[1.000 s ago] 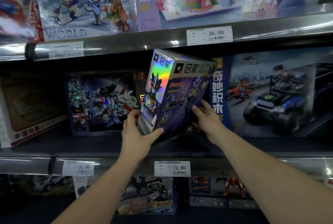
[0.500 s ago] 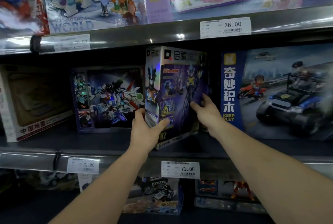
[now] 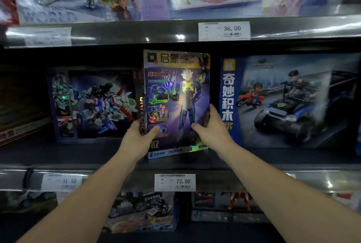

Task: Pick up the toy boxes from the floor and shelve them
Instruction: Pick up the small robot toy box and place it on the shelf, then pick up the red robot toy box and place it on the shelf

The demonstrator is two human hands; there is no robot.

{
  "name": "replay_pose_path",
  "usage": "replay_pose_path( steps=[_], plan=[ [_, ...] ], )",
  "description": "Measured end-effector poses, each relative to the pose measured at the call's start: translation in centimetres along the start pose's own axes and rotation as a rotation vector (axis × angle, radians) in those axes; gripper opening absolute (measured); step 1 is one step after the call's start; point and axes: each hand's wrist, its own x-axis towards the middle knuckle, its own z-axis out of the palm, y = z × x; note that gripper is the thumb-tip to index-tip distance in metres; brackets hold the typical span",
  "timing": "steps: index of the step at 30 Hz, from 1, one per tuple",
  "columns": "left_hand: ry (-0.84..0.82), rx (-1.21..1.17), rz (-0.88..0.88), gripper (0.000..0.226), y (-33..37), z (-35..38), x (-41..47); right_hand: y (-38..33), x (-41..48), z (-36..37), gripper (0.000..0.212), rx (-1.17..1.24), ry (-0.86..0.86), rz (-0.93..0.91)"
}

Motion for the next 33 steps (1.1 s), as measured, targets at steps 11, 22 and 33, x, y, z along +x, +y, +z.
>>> replay_pose_path(
  steps=[11,22,33],
  plan=[
    [0.150,0.029,0.086,0.064,1.3,-0.5,-4.4,1.1,-5.8,-3.2,0.071,-0.015,-0.019,-0.019],
    [0.125,-0.025,0.199,0.026,1.2,3.9,-15.4,5.6,-16.9,-8.9,0.038,0.038,0.019,-0.141],
    [-0.113,0.114,-0.164,0.026,-7.6,12.8,-28.9,20.8,-31.2,-12.2,0.029,0.115,-0.196,0.258]
  ],
)
